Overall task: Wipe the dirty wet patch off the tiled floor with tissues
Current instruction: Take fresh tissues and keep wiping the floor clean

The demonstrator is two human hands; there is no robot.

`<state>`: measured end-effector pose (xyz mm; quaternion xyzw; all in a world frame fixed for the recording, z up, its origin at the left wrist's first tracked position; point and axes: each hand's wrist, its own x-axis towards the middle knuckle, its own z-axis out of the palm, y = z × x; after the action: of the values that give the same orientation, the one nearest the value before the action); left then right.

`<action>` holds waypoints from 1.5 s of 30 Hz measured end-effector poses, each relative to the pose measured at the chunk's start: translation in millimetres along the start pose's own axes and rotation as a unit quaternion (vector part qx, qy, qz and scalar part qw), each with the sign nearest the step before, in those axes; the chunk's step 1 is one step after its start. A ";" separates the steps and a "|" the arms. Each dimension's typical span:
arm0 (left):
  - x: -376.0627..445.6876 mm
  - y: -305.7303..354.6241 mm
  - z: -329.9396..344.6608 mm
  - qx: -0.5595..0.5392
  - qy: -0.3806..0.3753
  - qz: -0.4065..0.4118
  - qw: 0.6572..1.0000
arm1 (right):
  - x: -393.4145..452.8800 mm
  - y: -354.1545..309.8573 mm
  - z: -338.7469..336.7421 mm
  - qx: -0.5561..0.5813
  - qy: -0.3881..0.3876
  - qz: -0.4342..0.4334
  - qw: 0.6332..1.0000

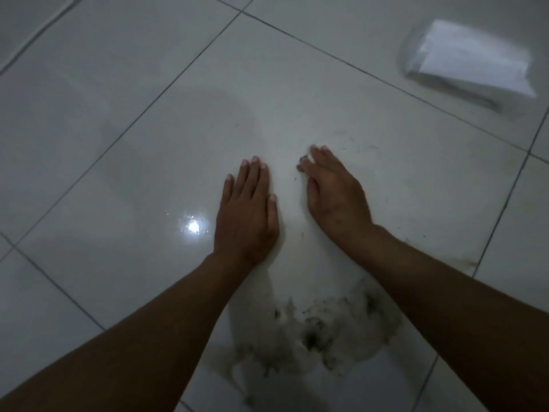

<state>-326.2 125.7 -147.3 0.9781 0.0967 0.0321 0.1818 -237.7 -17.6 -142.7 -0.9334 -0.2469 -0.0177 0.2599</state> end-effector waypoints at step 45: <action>-40.3 119.0 44.3 0.019 -0.045 0.153 0.987 | -162.2 59.8 -71.1 -0.030 0.021 0.068 0.997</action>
<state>-340.2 -6.8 -146.7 0.9851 -0.0617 0.0139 0.1598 -345.1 -170.4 -135.9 -0.9550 -0.1764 -0.0270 0.2370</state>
